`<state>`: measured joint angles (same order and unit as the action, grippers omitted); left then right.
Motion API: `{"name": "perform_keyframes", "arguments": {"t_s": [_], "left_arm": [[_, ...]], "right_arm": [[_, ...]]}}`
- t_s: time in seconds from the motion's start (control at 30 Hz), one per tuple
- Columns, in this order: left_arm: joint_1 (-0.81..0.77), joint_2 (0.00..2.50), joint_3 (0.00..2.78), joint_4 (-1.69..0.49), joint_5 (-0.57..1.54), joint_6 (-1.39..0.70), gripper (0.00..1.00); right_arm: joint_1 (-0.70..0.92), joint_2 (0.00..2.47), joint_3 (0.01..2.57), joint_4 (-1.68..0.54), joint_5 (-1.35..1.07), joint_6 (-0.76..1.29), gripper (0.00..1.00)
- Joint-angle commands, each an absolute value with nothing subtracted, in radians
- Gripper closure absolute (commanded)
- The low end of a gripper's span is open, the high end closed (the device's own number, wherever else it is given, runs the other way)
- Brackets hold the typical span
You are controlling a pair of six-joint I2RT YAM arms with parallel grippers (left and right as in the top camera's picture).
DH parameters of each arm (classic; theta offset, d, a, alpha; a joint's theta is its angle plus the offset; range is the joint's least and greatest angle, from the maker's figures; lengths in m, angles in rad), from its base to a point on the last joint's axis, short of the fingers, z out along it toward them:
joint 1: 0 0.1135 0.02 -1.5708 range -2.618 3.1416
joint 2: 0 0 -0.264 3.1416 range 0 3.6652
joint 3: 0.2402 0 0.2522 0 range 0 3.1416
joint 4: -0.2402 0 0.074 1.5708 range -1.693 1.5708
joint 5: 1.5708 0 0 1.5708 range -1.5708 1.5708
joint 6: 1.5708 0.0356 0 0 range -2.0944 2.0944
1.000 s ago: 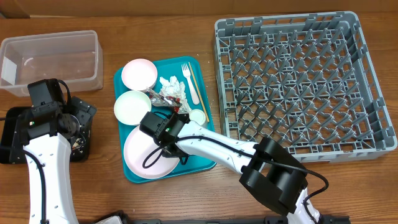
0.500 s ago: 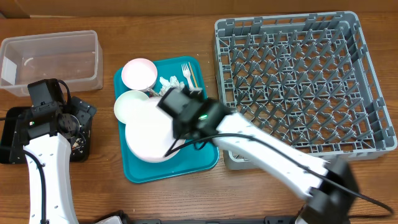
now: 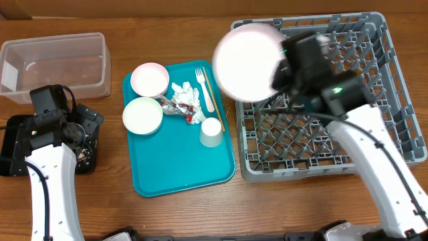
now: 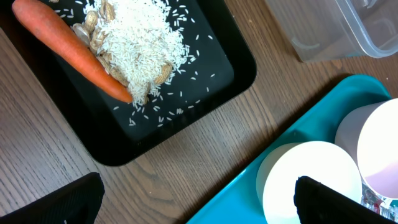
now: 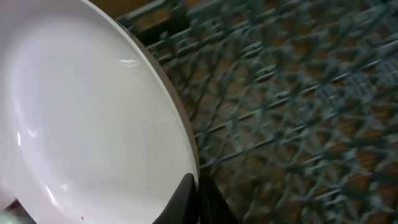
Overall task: Sort waste into correct bins and load items into the dishwasher rack
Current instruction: 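Carry the plate right and stand it upright in the grey rack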
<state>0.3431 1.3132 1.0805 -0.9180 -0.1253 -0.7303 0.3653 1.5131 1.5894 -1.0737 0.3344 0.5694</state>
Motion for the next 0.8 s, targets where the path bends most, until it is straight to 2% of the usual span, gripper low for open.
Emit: {"name": "perform_keyframes", "arguments": {"t_s": [0.0, 0.17, 0.77], "left_arm": [[0.347, 1.315, 1.102, -0.918, -0.146, -0.740, 0.00], [0.347, 1.315, 1.102, -0.918, -0.146, -0.740, 0.00], [0.347, 1.315, 1.102, -0.919, -0.146, -0.740, 0.00]], "right_arm": [[0.327, 1.504, 1.609, -1.068, 0.603, 0.519, 0.96], [0.300, 1.541, 1.602, -1.069, 0.838, 0.519, 0.96], [0.319, 1.765, 1.563, -1.023, 0.915, 0.508, 0.96]]}}
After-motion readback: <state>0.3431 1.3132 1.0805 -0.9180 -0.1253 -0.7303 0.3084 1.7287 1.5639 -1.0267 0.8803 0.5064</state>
